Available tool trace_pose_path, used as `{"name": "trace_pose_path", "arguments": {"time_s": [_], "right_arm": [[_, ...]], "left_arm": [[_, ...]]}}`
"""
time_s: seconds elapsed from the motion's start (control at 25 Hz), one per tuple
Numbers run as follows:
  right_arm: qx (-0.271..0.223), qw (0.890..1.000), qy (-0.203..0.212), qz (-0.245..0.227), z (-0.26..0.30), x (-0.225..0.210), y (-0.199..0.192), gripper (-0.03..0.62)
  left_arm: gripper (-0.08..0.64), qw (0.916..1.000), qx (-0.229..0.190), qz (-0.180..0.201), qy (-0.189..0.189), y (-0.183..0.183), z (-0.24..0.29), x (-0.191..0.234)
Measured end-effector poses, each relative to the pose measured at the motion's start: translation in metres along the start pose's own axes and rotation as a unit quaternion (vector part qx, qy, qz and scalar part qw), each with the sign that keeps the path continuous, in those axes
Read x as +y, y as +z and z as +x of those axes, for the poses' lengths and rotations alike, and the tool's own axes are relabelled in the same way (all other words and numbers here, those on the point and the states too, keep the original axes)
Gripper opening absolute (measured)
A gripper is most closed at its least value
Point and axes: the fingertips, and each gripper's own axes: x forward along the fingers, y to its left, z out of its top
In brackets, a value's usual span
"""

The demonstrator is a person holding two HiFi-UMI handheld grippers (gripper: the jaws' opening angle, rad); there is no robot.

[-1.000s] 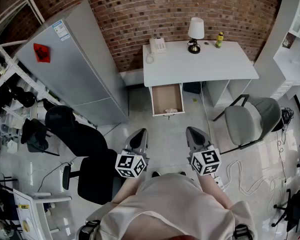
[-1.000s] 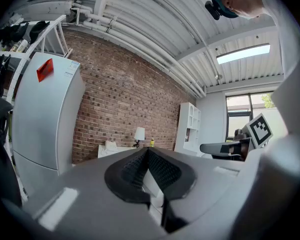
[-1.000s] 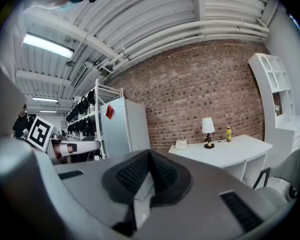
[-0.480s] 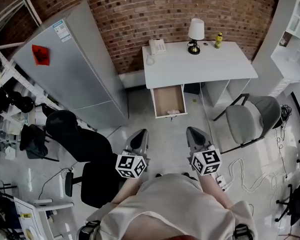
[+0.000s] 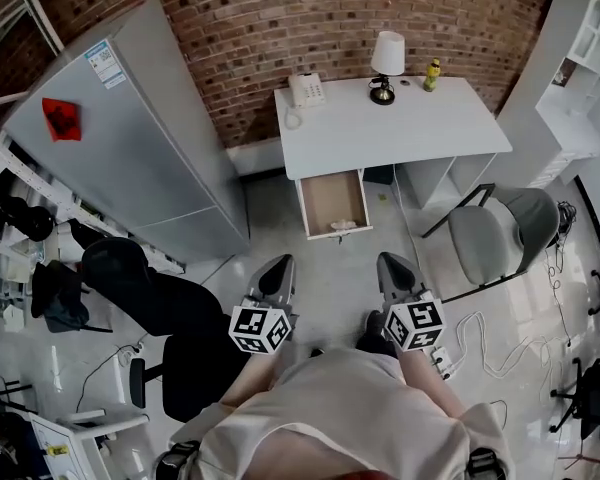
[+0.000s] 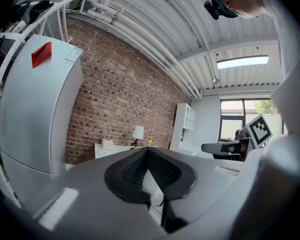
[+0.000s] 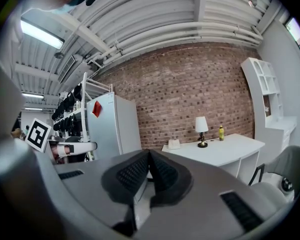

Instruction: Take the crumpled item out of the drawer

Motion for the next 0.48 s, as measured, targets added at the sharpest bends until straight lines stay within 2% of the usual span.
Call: {"name": "trace_pose_path", "arguments": {"time_s": [0.24,0.48], "right_arm": [[-0.001,1.0,0.014,0.009,0.05,-0.052,0.005,0.008],[0.011,0.998,0.065,0.001,0.115,-0.124,0.023,0.008]], "left_arm": [[0.009,0.9998,0.005,0.008,0.015,0.001,0.062,0.011],[0.008,0.9976,0.007,0.01,0.068,0.013,0.152,0.018]]}}
